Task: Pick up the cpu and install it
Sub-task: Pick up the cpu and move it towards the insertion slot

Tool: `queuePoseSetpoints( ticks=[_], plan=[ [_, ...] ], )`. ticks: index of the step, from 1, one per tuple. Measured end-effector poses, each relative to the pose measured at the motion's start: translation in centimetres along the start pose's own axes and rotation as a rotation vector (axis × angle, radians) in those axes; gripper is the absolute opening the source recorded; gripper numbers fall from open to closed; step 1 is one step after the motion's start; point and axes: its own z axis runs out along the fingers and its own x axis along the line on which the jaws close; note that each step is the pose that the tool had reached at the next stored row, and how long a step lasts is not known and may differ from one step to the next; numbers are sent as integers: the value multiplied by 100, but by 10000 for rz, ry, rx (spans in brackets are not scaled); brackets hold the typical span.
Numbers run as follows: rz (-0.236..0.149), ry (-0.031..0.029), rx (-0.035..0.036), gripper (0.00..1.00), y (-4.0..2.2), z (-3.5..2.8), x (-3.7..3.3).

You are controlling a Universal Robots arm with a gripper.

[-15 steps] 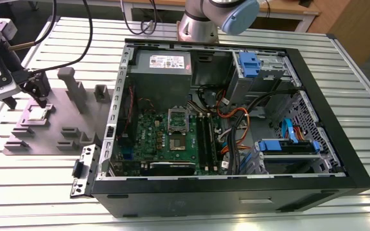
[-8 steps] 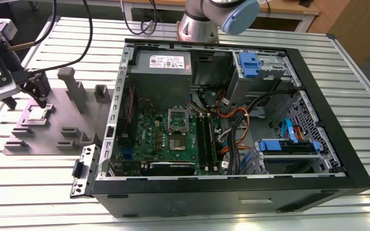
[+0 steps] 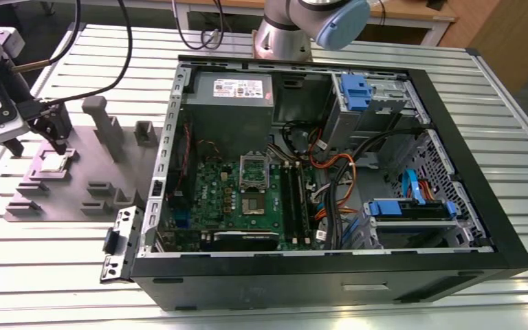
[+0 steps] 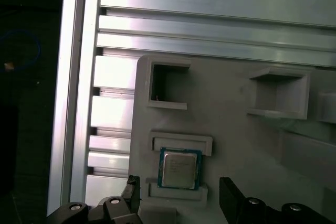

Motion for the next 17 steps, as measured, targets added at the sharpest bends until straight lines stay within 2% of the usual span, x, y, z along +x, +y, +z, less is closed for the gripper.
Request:
queuePoseSetpoints(
  ticks=[17],
  plan=[
    [0,4,101,71,0,4,0]
  ],
)
